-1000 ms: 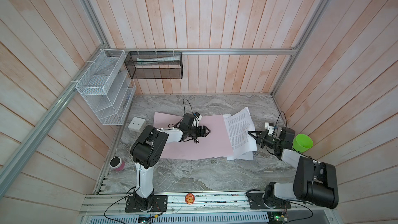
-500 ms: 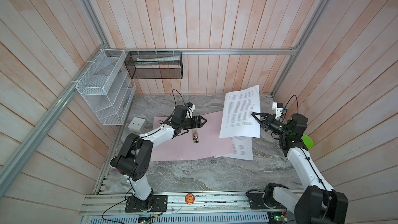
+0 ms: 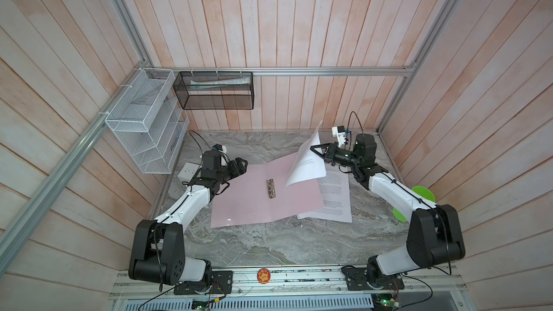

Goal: Put the files into the folder
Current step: 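Carry the raised papers with the right gripper over the pink folder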

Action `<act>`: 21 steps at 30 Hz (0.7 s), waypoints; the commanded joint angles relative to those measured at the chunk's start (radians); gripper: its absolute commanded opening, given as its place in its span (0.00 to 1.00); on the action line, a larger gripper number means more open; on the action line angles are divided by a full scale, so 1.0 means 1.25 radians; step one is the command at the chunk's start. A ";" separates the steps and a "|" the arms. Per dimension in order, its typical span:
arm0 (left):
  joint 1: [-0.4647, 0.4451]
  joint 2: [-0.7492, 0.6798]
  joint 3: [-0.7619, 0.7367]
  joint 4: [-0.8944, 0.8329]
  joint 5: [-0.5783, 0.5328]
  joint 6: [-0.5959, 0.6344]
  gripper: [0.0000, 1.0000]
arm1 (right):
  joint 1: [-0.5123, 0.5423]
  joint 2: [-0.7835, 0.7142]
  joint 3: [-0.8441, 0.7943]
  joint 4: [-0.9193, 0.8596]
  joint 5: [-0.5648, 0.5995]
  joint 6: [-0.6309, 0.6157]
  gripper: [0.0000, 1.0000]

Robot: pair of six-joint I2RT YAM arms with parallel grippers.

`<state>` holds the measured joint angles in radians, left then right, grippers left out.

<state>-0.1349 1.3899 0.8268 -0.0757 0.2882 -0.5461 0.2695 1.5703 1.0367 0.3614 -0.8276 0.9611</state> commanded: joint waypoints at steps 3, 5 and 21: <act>0.027 -0.060 -0.084 -0.056 -0.055 -0.019 0.88 | 0.059 0.119 0.036 0.085 0.014 -0.017 0.00; 0.038 -0.087 -0.118 -0.066 -0.065 -0.030 0.89 | 0.079 0.139 0.037 0.117 0.018 -0.004 0.00; 0.151 -0.153 -0.261 -0.060 -0.102 -0.065 0.89 | 0.150 0.263 0.109 0.097 0.058 -0.049 0.00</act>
<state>0.0338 1.1969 0.4999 -0.1459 0.2054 -0.6209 0.4435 1.8118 1.1679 0.4652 -0.7776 0.9096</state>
